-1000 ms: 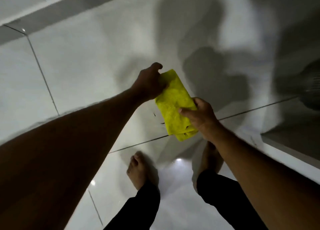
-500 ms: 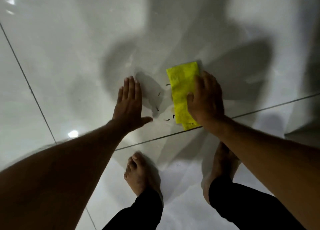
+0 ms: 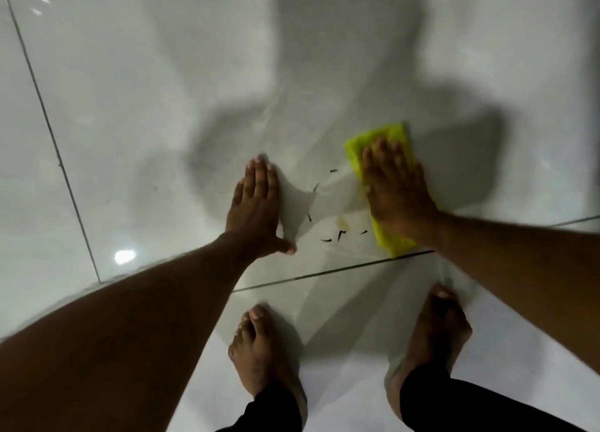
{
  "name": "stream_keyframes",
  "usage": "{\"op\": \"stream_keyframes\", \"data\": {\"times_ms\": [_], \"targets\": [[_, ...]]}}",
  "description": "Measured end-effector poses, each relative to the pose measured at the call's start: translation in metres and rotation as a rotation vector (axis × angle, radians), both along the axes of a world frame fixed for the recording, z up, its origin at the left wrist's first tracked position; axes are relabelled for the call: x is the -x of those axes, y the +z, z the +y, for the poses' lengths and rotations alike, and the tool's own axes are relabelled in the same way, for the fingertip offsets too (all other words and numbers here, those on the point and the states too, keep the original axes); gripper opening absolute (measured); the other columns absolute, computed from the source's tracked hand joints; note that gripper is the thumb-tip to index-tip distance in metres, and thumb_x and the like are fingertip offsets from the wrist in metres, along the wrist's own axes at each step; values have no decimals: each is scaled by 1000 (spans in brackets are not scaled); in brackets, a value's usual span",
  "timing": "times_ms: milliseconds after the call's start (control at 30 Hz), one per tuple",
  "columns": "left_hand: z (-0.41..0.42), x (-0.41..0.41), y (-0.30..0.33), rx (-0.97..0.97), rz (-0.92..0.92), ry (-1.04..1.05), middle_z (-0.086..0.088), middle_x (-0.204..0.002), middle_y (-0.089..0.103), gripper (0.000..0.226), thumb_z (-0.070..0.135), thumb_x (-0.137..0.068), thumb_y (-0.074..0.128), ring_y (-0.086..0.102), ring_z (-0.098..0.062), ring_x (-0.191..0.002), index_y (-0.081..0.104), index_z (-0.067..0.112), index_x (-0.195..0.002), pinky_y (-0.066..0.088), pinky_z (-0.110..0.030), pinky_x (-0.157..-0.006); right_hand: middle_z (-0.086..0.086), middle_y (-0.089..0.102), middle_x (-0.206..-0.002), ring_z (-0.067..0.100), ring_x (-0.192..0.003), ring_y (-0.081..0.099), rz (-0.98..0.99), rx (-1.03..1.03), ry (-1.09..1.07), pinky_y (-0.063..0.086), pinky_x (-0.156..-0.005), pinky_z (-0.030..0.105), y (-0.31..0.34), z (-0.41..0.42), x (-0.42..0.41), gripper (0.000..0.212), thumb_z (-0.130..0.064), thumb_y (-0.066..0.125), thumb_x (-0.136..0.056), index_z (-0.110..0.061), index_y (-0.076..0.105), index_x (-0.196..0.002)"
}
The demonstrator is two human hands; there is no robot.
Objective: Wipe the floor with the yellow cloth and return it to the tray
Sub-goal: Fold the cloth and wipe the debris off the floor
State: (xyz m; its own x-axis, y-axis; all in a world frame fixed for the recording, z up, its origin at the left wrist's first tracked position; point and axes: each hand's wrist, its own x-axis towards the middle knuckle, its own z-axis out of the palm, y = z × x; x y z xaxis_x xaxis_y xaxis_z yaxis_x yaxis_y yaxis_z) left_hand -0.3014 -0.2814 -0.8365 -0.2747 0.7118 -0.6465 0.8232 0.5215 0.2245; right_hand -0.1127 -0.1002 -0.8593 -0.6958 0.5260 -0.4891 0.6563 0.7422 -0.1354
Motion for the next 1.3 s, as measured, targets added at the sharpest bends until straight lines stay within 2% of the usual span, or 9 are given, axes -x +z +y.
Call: {"op": "stream_keyframes", "data": {"times_ms": [133, 367, 533, 667, 800, 967, 1100, 1233, 1300], "targets": [[-4, 5, -7, -52, 28, -27, -17, -150, -36, 164, 75, -40, 78, -30, -33, -140, -27, 6, -145, -10, -41, -115, 12, 11, -165, 40, -150, 8, 105, -60, -125, 16, -112, 67, -14, -11, 64, 76, -26, 50, -87, -19, 15, -154], [-11, 5, -2, -10, 54, 26, -27, -157, -23, 165, 83, -38, 71, -23, -39, -145, -21, -1, -146, -5, -48, -119, 8, 25, -161, 35, -148, 20, 137, 29, 381, 28, -113, 63, -3, -47, -65, 77, -19, 56, -85, -26, 22, -153], [-14, 8, -9, -43, 50, 3, -26, -158, -22, 164, 89, -37, 65, -23, -38, -145, -21, 2, -147, -7, -46, -117, 11, 19, -163, 40, -148, 17, 148, -119, -54, 21, -110, 68, -20, -15, 45, 74, -28, 36, -82, -23, 18, -153], [-15, 11, -5, -48, 49, 11, -22, -158, -23, 163, 89, -38, 64, -24, -35, -145, -19, 3, -148, -4, -45, -120, 4, 15, -165, 30, -152, 10, 224, -41, 315, 16, -115, 58, -18, -111, -18, 83, -19, 52, -81, -27, 16, -155], [-12, 10, 1, -27, 31, -3, -23, -157, -25, 162, 88, -41, 65, -25, -36, -144, -20, 2, -148, -4, -47, -120, -5, 14, -162, 23, -150, 11, 188, -30, 511, 19, -115, 52, -13, -35, -91, 91, -17, 53, -80, -36, 3, -154], [-15, 9, -3, -39, 51, -10, -25, -158, -19, 160, 89, -41, 63, -20, -38, -146, -16, 0, -148, -3, -48, -119, 10, 24, -162, 38, -147, 22, 177, -182, 33, 25, -109, 65, -21, -16, 27, 73, -29, 38, -83, -26, 19, -153], [-15, 11, -2, -31, 53, -6, -23, -159, -19, 159, 87, -42, 65, -21, -36, -146, -15, 1, -149, -2, -47, -119, 6, 19, -164, 32, -151, 13, 253, -71, 343, 14, -117, 58, -20, -98, 23, 70, -25, 41, -86, -25, 21, -154], [-15, 9, -1, -17, 41, 4, -23, -158, -22, 160, 88, -42, 64, -23, -35, -145, -18, 2, -148, -4, -47, -119, 5, 25, -162, 29, -149, 20, 210, -44, 617, 16, -116, 49, -9, -22, -52, 68, -22, 39, -88, -31, 22, -153], [-15, 9, -3, -16, 40, 11, -23, -158, -23, 161, 89, -41, 64, -25, -35, -145, -19, 2, -148, -7, -46, -118, 7, 24, -162, 33, -148, 22, 160, -141, 468, 22, -113, 52, -17, 28, -42, 68, -24, 37, -89, -30, 19, -154]]}}
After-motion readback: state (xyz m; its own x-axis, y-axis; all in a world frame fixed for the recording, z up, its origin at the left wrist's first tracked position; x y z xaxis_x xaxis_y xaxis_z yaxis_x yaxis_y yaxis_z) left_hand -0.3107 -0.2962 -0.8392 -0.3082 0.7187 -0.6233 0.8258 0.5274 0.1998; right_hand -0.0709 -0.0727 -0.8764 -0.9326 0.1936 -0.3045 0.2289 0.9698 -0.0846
